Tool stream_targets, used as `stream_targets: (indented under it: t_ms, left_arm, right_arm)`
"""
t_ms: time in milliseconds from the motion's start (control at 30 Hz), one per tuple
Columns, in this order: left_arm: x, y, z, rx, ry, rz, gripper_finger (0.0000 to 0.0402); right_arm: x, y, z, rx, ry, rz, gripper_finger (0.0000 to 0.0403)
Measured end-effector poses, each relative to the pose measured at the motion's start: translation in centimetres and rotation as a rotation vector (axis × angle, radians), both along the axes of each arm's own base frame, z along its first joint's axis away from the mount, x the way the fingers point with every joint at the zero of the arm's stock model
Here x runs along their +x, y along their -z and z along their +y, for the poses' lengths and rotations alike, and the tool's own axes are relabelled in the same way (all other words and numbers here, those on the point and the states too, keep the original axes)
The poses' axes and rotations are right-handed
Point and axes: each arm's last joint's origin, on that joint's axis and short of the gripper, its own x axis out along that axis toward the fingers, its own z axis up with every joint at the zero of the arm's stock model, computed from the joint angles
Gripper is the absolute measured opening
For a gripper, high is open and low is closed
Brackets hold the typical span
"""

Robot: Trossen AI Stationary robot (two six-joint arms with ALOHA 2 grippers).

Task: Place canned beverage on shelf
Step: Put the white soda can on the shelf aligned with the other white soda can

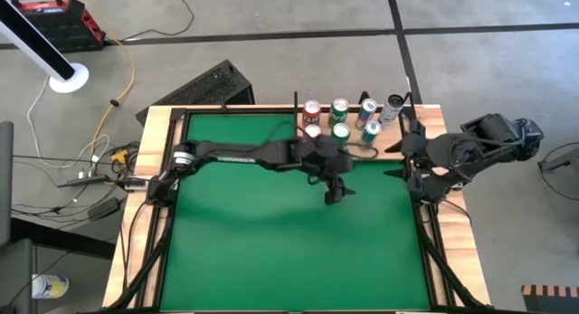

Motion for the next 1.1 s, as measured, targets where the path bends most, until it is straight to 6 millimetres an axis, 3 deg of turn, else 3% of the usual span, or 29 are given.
stream_targets:
  t_ms: [200, 367, 467, 600, 733, 933, 1100]
  left_arm:
    - [-5.1, -5.7, 1.3, 0.04, -0.066, 0.038, 0.0369]
    - [-11.0, -8.0, 1.3, 0.135, -0.202, 0.066, 0.0361]
    - [-14.1, -7.3, 1.2, 0.12, -0.264, 0.003, 0.0351]
    - [-18.2, -4.6, 1.0, 0.021, -0.365, -0.134, 0.0338]
    - [-21.5, -2.4, 0.2, -0.091, -0.441, -0.283, 0.0332]
    - [-24.0, -0.5, -0.9, -0.126, -0.54, -0.318, 0.0331]
    - [-24.2, 0.0, -1.2, -0.119, -0.54, -0.301, 0.0331]
  right_arm:
    - [1.2, 0.4, 0.2, -0.02, 0.007, 0.037, 0.0306]
    - [3.4, 1.0, -0.4, -0.017, -0.062, 0.106, 0.0306]
    - [5.5, 1.2, -1.5, 0.012, -0.127, 0.102, 0.0306]
    - [8.8, 2.0, -3.5, 0.021, -0.239, 0.099, 0.0306]
    - [11.8, 3.9, -5.4, 0.07, -0.306, 0.166, 0.0306]
    - [15.8, 7.7, -6.8, 0.113, -0.279, 0.323, 0.0306]
    - [17.3, 10.4, -6.3, 0.146, -0.317, 0.496, 0.0306]
